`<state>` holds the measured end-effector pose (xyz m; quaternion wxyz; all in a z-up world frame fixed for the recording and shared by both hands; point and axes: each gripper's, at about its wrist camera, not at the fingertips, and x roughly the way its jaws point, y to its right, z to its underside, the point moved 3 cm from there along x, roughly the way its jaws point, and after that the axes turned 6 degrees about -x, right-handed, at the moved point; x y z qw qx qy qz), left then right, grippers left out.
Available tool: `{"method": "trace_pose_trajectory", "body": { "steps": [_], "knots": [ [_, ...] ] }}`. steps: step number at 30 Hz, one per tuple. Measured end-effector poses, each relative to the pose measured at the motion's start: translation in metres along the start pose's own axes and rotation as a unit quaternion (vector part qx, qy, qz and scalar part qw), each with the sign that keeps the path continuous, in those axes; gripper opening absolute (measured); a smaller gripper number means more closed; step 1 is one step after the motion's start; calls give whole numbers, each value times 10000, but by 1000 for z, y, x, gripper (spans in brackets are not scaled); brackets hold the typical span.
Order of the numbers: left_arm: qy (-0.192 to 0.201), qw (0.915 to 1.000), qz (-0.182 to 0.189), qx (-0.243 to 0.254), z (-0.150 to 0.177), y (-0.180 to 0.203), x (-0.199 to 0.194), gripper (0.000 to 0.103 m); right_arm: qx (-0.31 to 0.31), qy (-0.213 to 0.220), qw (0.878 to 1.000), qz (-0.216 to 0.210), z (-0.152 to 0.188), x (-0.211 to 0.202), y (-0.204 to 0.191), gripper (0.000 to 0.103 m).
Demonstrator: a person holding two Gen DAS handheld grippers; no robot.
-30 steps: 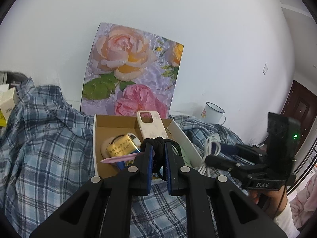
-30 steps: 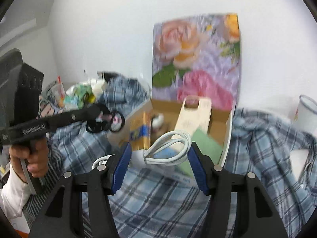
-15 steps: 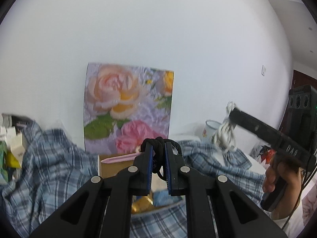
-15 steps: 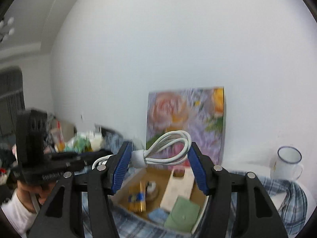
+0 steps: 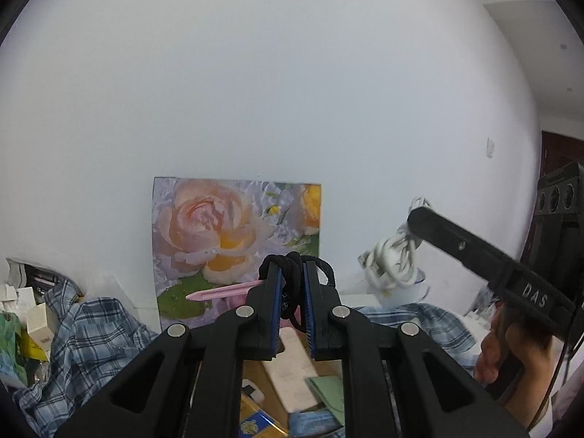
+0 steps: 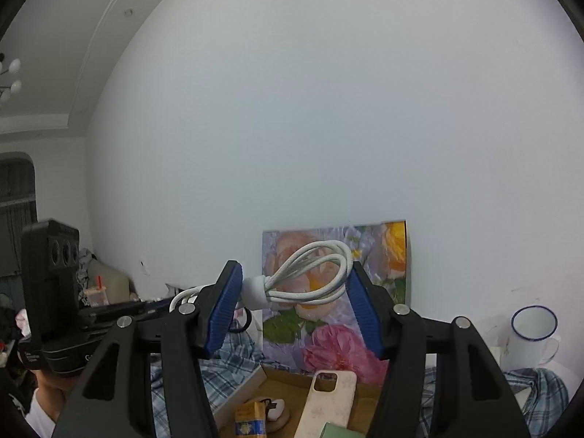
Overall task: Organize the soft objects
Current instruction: 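Carry the black cable and white cable over the box with both grippers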
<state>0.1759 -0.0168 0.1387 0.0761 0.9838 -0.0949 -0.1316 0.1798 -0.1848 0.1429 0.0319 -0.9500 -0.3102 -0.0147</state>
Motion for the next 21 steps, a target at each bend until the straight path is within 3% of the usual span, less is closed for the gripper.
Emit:
{"method": "trace_pose_trajectory", "body": {
  "steps": [10, 21],
  "knots": [
    [-708, 9966, -407, 136, 57, -22, 58, 12, 160, -635, 9979, 8, 70, 46, 11, 58],
    [-1272, 9910, -417, 8, 98, -38, 91, 12, 772, -1263, 9886, -259, 120, 78, 28, 58]
  ]
}}
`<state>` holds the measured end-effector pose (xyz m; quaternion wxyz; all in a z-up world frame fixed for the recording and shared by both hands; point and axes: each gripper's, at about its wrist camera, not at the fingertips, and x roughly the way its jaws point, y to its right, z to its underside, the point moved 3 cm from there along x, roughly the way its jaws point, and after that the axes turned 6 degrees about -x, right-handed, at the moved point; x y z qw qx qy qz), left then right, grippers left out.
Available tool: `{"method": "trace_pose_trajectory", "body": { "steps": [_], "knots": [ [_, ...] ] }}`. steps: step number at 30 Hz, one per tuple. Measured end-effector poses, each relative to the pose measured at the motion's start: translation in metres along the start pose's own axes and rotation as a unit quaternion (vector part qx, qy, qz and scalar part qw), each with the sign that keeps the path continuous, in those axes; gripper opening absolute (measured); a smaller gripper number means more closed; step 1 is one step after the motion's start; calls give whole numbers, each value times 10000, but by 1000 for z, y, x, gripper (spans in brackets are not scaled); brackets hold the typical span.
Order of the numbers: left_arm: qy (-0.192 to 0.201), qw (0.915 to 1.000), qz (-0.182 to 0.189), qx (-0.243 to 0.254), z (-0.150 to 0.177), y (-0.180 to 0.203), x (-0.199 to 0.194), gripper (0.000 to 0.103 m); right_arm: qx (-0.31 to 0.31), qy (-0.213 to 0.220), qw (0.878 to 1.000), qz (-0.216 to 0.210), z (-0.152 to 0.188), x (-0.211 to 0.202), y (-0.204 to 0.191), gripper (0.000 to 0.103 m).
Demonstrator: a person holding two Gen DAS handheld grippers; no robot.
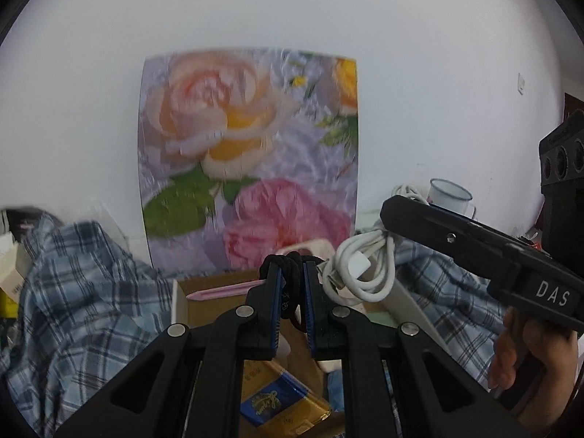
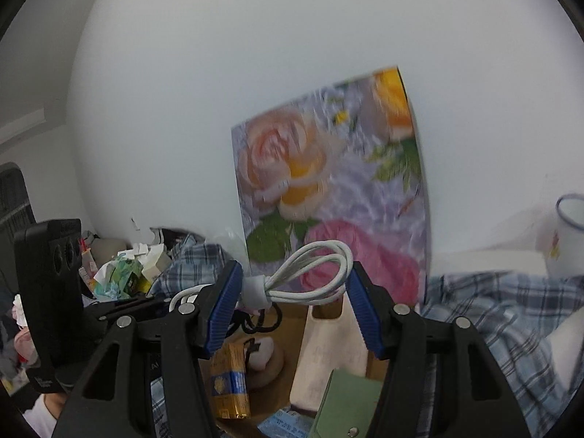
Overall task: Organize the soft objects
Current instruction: 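Carry the black cable and white cable over the box with both grippers, then release the black cable and white cable into the box with both grippers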
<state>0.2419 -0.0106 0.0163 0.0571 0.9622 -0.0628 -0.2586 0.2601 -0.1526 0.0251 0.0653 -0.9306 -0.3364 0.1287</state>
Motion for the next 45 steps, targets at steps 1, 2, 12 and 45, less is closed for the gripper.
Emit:
{"method": "trace_pose_trajectory", "body": {
  "steps": [1, 2, 12, 45],
  "knots": [
    [-69, 10000, 27, -60, 3, -3, 5, 12, 74, -77, 9999, -41, 3, 5, 2, 58],
    [-143, 9998, 43, -92, 5, -5, 10, 12, 132, -152, 9998, -44, 7, 8, 4, 58],
    [-670, 9975, -8, -208, 25, -17, 41, 12, 504, -915, 9945, 100, 35, 38, 19, 65],
    [357, 9979, -502, -218, -18, -17, -30, 103, -343, 113, 9967, 724, -19, -28, -8, 103]
  ]
}}
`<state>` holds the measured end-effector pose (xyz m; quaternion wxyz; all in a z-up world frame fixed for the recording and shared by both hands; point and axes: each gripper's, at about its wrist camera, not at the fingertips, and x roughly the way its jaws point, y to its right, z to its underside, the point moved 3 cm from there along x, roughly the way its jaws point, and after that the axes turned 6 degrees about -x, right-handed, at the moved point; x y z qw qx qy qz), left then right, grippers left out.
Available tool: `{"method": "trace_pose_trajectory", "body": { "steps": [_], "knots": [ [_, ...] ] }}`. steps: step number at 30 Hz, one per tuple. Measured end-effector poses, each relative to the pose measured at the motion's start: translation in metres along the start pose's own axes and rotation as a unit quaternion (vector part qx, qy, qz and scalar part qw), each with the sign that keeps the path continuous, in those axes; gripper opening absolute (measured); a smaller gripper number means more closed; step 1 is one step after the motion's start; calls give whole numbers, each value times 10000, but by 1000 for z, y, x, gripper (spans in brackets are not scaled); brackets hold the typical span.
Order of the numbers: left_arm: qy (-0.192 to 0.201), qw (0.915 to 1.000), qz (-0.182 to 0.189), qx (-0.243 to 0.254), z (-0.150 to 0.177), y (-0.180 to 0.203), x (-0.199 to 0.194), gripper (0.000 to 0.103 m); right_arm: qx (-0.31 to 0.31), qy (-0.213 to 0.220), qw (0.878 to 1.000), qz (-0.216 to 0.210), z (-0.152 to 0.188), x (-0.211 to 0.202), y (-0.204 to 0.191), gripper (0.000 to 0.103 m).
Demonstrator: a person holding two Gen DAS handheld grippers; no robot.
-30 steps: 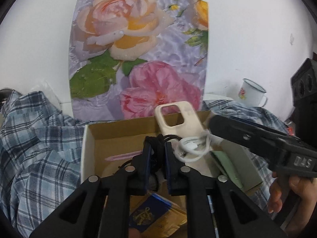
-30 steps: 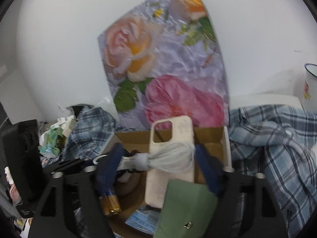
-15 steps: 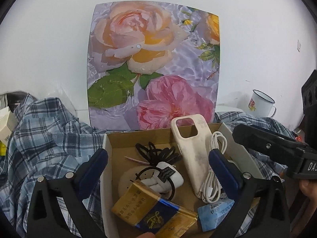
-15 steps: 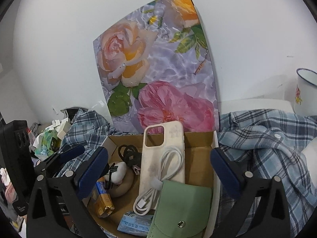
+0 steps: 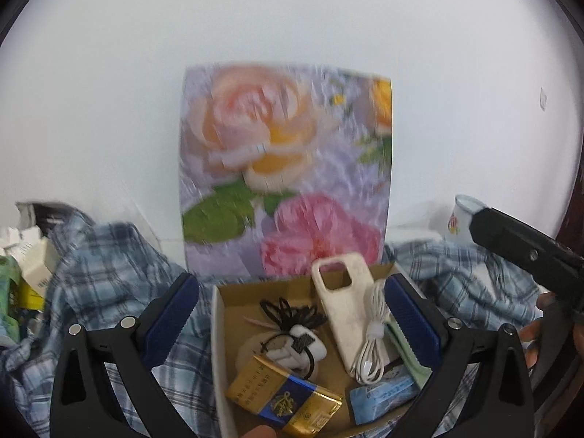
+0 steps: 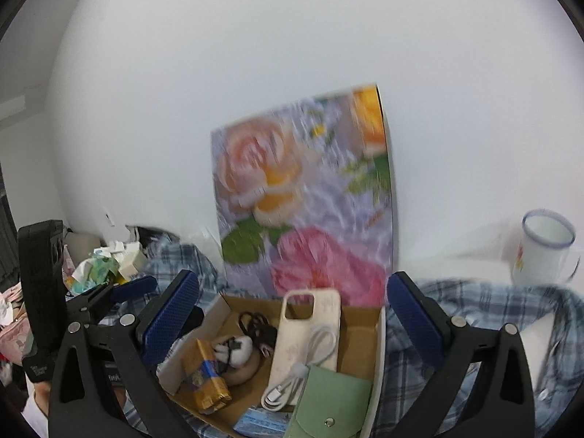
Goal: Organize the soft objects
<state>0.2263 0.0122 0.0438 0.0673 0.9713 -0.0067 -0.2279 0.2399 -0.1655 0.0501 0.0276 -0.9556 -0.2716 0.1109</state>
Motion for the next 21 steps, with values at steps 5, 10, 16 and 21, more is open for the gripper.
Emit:
{"method": "trace_pose_trajectory", "body": {
  "steps": [5, 10, 16, 21],
  "knots": [
    [488, 9988, 44, -84, -24, 0, -45, 103, -303, 426, 9986, 84, -25, -33, -15, 103],
    [885, 9960, 42, -132, -42, 2, -89, 103, -431, 906, 9949, -19, -49, -75, -32, 103],
    [1218, 9925, 36, 123, -43, 11, -138, 103, -735, 1101, 9910, 193, -52, -120, -55, 103],
    [1417, 9885, 136, 501, -26, 23, -175, 103, -889, 1155, 9891, 229, -36, -155, -68, 103]
  ]
}}
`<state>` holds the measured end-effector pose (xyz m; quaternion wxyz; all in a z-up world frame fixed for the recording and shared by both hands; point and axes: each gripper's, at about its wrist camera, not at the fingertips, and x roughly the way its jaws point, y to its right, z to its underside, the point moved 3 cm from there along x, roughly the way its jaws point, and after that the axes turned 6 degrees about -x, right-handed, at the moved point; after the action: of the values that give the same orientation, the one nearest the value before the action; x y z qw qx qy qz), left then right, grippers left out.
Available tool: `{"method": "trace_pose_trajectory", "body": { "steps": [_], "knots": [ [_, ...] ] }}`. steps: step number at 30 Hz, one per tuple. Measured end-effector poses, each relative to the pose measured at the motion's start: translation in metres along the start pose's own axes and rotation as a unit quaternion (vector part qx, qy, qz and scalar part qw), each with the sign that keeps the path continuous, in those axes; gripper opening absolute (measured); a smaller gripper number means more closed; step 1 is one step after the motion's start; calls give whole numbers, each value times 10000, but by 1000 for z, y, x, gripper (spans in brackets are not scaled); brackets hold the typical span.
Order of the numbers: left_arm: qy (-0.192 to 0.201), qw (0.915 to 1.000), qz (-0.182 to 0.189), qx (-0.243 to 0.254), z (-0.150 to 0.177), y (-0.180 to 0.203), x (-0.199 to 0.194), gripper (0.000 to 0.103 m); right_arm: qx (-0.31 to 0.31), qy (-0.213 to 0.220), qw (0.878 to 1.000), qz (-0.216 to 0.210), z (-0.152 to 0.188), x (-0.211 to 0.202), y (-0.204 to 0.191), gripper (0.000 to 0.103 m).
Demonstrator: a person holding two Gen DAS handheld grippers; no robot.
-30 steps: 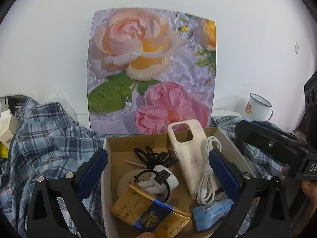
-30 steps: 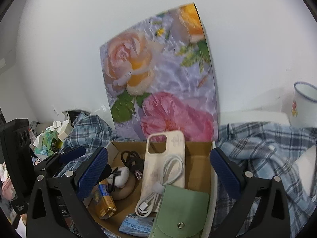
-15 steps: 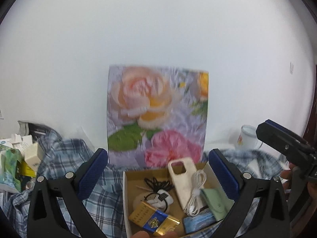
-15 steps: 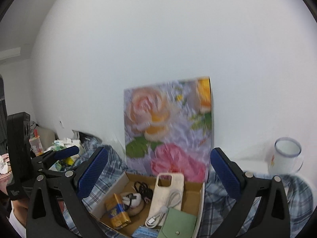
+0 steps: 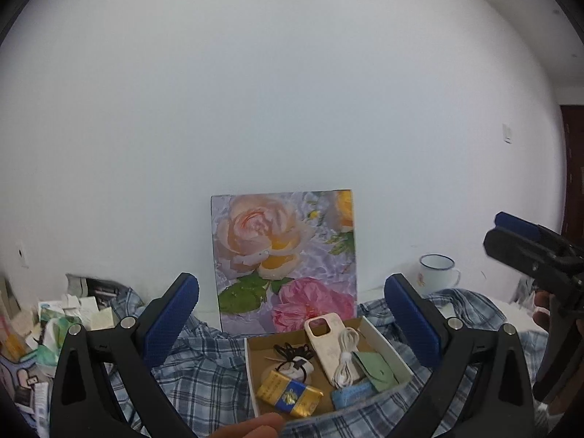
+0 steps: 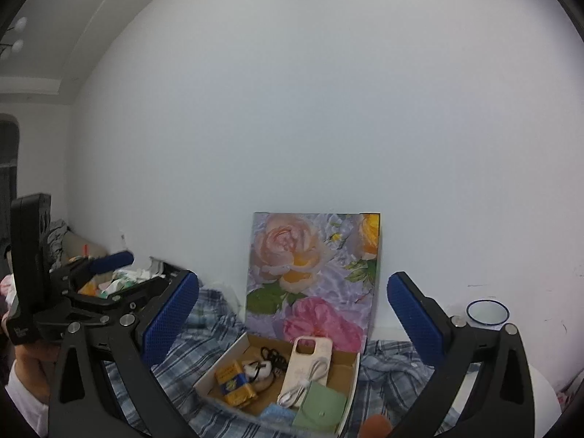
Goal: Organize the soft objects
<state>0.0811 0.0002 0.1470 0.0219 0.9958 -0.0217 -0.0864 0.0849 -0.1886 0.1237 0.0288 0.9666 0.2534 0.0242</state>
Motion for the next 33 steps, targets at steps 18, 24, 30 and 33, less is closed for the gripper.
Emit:
{"method": "trace_pose_trajectory", "body": {
  "steps": [18, 24, 30, 33],
  "knots": [
    [-777, 9965, 224, 224, 110, 15, -29, 103, -163, -1237, 9901, -647, 137, -23, -44, 103],
    [-902, 9953, 48, 343, 128, 11, -36, 103, -247, -1226, 9901, -644, 143, -28, -47, 103],
    [-1036, 9946, -91, 43, 143, -9, -36, 103, -203, -906, 9956, -85, 139, -43, -40, 103],
    [-1180, 9927, -218, 118, 153, -8, -29, 103, -110, -825, 9965, -57, 140, -45, -35, 103]
  ]
}}
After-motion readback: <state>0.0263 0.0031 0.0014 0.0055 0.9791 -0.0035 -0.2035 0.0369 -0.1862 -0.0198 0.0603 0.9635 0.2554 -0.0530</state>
